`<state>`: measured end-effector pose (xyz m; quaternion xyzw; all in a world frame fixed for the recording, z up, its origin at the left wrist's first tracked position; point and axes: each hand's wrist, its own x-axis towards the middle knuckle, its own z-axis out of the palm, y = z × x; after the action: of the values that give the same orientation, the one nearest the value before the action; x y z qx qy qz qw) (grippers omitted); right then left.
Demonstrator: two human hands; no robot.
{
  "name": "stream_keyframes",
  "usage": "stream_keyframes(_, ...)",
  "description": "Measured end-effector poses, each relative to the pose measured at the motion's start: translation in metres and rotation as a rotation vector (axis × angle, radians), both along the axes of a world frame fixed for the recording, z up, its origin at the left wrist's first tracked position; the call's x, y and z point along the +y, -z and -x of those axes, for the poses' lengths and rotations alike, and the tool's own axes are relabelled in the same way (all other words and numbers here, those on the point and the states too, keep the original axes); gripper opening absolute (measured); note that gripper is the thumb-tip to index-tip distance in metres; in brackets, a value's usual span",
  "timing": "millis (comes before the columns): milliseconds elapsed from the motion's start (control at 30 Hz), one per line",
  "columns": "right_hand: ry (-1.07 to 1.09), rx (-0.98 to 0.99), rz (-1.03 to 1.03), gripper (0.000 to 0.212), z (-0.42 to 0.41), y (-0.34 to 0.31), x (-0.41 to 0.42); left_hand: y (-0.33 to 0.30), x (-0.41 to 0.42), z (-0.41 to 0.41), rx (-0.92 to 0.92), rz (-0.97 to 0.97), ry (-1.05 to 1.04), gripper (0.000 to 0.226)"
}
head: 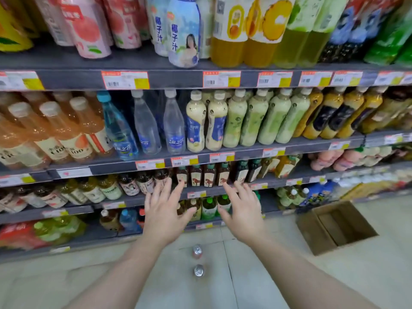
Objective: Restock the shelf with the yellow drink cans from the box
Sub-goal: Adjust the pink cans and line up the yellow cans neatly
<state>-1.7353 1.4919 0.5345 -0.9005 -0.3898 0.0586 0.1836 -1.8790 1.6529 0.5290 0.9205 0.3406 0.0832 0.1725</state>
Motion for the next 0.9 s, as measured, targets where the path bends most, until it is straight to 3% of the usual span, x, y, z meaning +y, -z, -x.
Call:
stream_keyframes(267,0.034,0.061,0.003,0.064,-0.007,0.138,-0.012,0.128,0.015,0.008,0.001,0.043,0.053,0.083)
stream_keyframes(700,-0.084,0.145,0.084,0.072,-0.042,0.452,-0.005,0.458,-0.027,-0.003,0.003,0.294,-0.017,0.086)
stream_keyframes(900,-0.207,0.22,0.167,0.077,-0.058,0.564,0.013,0.564,-0.05,0.008,-0.072,0.33,-0.085,0.091)
